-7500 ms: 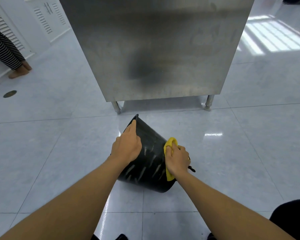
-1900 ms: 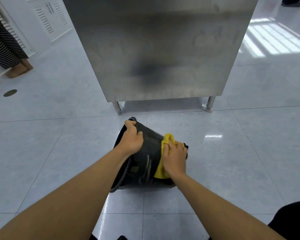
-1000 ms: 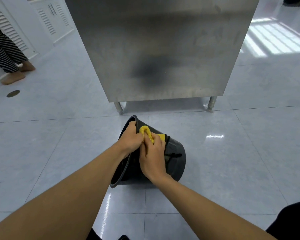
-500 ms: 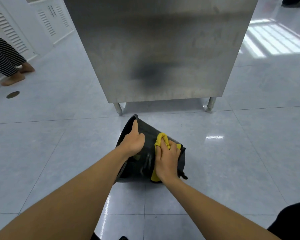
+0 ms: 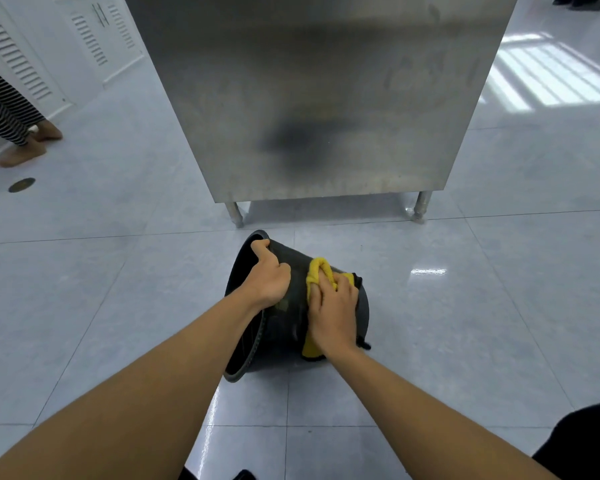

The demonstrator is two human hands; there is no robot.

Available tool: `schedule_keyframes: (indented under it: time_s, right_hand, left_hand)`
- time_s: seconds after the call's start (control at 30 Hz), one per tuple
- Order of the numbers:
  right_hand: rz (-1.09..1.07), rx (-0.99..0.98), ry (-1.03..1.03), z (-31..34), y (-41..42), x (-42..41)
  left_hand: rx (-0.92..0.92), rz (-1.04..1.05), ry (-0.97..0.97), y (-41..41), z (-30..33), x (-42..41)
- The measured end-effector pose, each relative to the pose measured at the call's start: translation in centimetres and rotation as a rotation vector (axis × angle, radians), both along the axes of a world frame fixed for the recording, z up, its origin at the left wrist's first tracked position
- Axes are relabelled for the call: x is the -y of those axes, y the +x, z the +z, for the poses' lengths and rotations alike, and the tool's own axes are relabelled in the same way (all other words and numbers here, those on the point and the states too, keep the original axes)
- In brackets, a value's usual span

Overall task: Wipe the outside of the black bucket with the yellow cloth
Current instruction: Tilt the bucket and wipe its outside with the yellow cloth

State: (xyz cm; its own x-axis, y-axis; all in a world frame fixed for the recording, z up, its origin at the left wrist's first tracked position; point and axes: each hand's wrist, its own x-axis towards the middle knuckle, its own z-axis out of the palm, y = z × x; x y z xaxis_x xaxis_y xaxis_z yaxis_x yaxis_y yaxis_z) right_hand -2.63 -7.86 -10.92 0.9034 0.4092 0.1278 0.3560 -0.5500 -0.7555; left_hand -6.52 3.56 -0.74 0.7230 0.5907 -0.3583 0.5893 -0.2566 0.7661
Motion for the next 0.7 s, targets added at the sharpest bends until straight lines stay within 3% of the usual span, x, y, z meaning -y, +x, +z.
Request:
schedule_keyframes:
  time_s: [0.17,0.33,0.5,0.7]
  right_hand:
    - [-0.119,-0.152,-0.126,-3.3,1.8,3.3]
    - [-0.168,-0.247,-0.121,-3.1,2.0,3.4]
    - [-0.139,-0.180,-0.092,-2.7,1.1,2.4]
    - [0.058,0.032,0.098,1.0,-1.5,-0.7]
  left_hand:
    - [-0.060,-0.039,0.083,-0.6,0.3,-1.2]
    - [-0.110,-0.045,0.036,-0.7,-0.2,-0.9]
    - [-0.121,-0.040,-0.027,-0.9,-0.5,-1.1]
    - [0.011,0.062,-0.067,-0.5,-0.4,-0.2]
